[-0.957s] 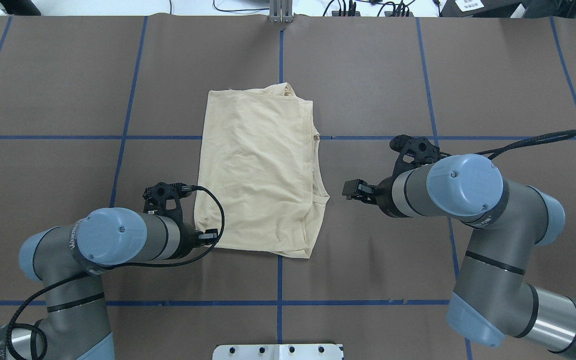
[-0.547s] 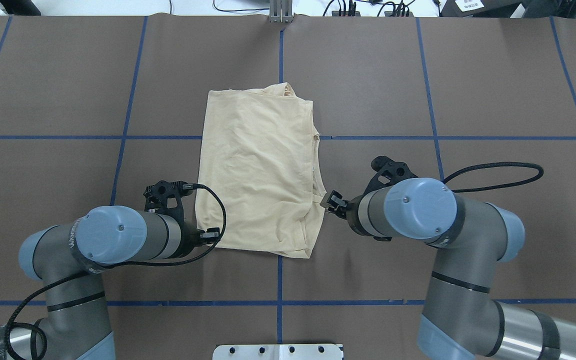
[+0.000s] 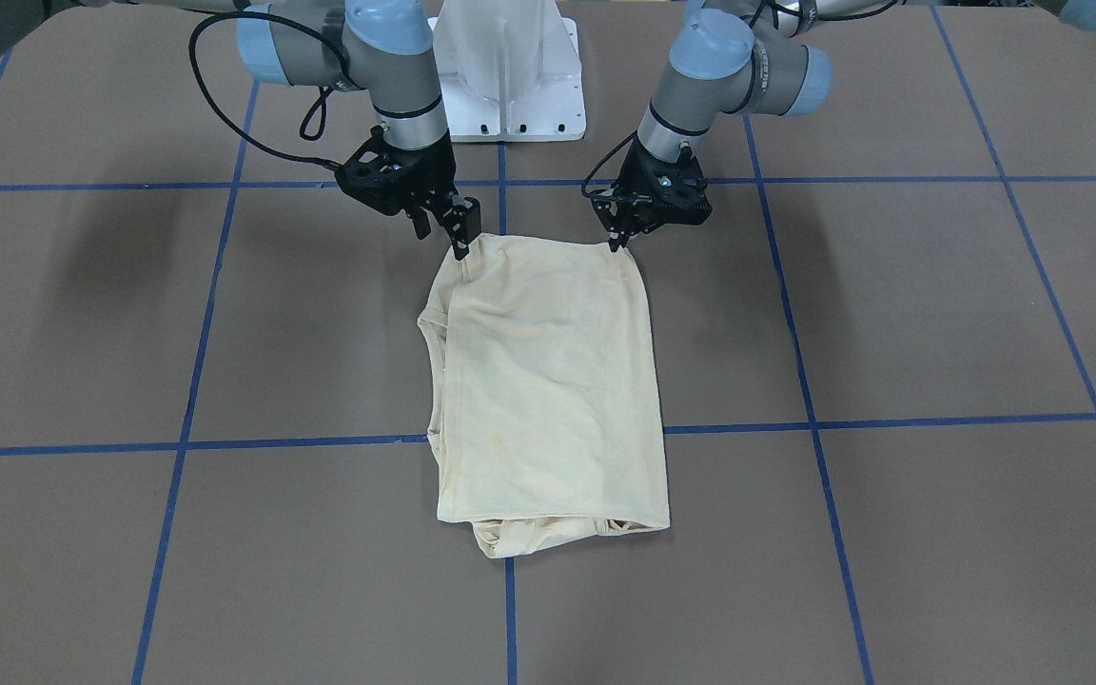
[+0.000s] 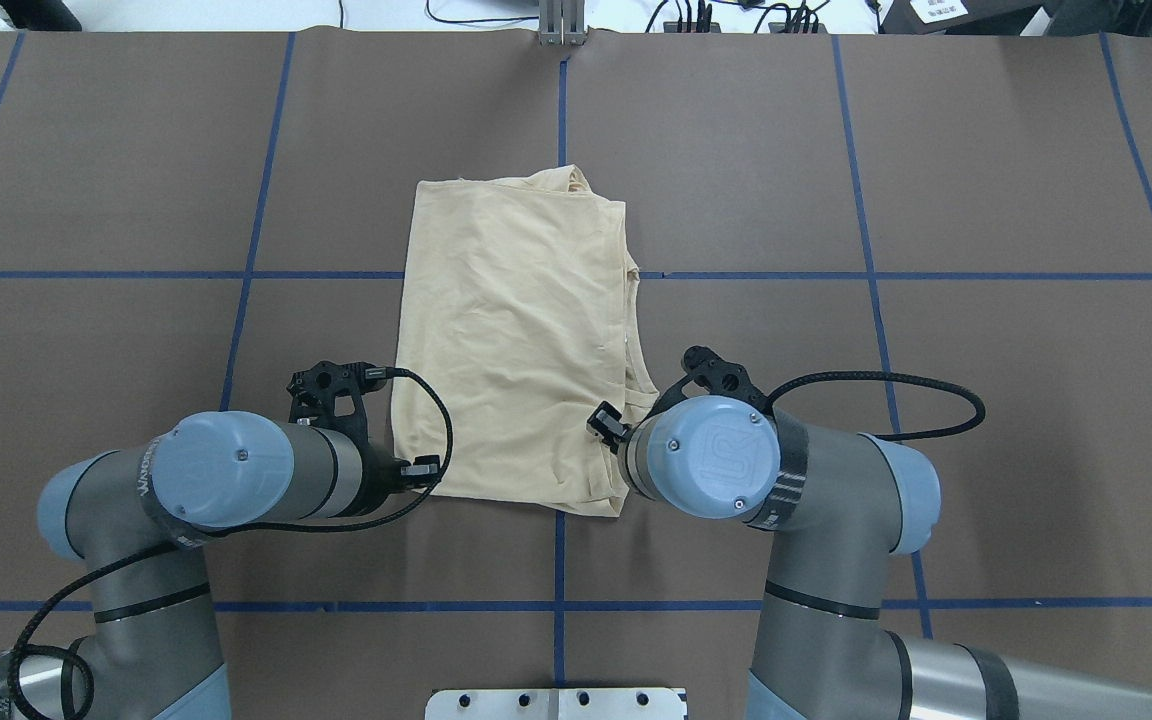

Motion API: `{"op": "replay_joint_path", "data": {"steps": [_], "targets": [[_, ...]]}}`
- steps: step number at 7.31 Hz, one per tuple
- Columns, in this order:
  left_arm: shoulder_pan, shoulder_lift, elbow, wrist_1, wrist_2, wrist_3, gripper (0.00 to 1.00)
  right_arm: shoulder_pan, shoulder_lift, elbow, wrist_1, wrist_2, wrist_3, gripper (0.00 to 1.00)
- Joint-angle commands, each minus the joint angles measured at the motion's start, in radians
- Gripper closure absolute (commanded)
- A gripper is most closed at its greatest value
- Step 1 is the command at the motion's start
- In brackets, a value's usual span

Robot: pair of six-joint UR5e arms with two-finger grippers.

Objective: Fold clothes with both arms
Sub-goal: 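Grasp the near corners of the folded shirt with both grippers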

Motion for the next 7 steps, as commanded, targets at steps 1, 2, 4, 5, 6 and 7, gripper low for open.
{"op": "replay_joint_path", "data": {"steps": [1, 2, 4, 5, 6, 7], "targets": [[0.0, 0.0, -0.002, 0.0, 0.0, 0.0, 1.0, -0.014, 0.049, -0.065, 0.0, -0.023, 0.009, 0.28], [0.0, 0.0, -0.002, 0.0, 0.0, 0.0, 1.0, -0.027, 0.045, -0.065, 0.0, -0.032, 0.009, 0.31], [0.0, 0.0, -0.003, -0.002, 0.0, 0.0, 1.0, -0.051, 0.029, -0.064, -0.001, -0.042, 0.009, 0.33], [0.0, 0.0, -0.002, -0.002, 0.0, 0.0, 1.0, -0.057, 0.017, -0.065, -0.001, -0.044, 0.009, 0.35], [0.0, 0.0, -0.003, -0.002, 0.0, 0.0, 1.0, -0.057, 0.02, -0.065, -0.001, -0.044, 0.009, 0.41], [0.0, 0.0, -0.003, -0.002, 0.0, 0.0, 1.0, -0.059, 0.023, -0.065, -0.001, -0.044, 0.01, 0.47]]}}
